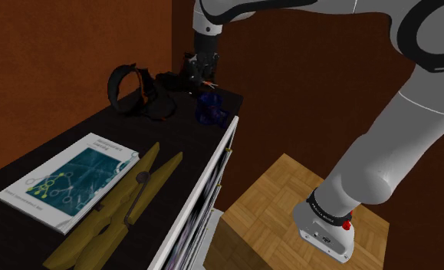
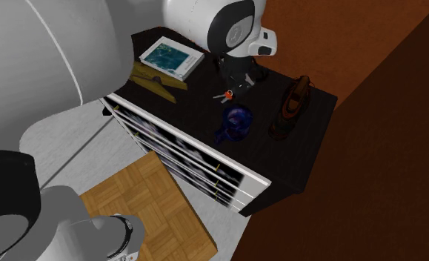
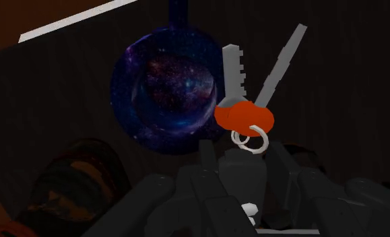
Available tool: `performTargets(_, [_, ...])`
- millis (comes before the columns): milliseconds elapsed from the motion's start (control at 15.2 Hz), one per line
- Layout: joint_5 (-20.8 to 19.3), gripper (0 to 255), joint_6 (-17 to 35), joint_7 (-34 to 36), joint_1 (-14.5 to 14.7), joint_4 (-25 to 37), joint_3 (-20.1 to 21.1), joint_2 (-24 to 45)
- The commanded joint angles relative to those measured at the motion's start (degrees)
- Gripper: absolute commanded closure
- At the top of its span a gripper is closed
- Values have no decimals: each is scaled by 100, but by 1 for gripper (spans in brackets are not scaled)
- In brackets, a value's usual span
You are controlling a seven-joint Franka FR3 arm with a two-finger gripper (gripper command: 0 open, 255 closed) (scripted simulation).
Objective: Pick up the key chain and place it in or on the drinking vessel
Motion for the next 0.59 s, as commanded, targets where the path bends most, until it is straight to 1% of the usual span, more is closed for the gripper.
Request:
performTargets(0, [35, 255, 30, -282, -140, -262, -127, -243])
performTargets(132, [55, 255, 66, -530, -259, -495, -250, -447])
performTargets(528, [43, 255, 518, -513, -256, -869, -252, -368])
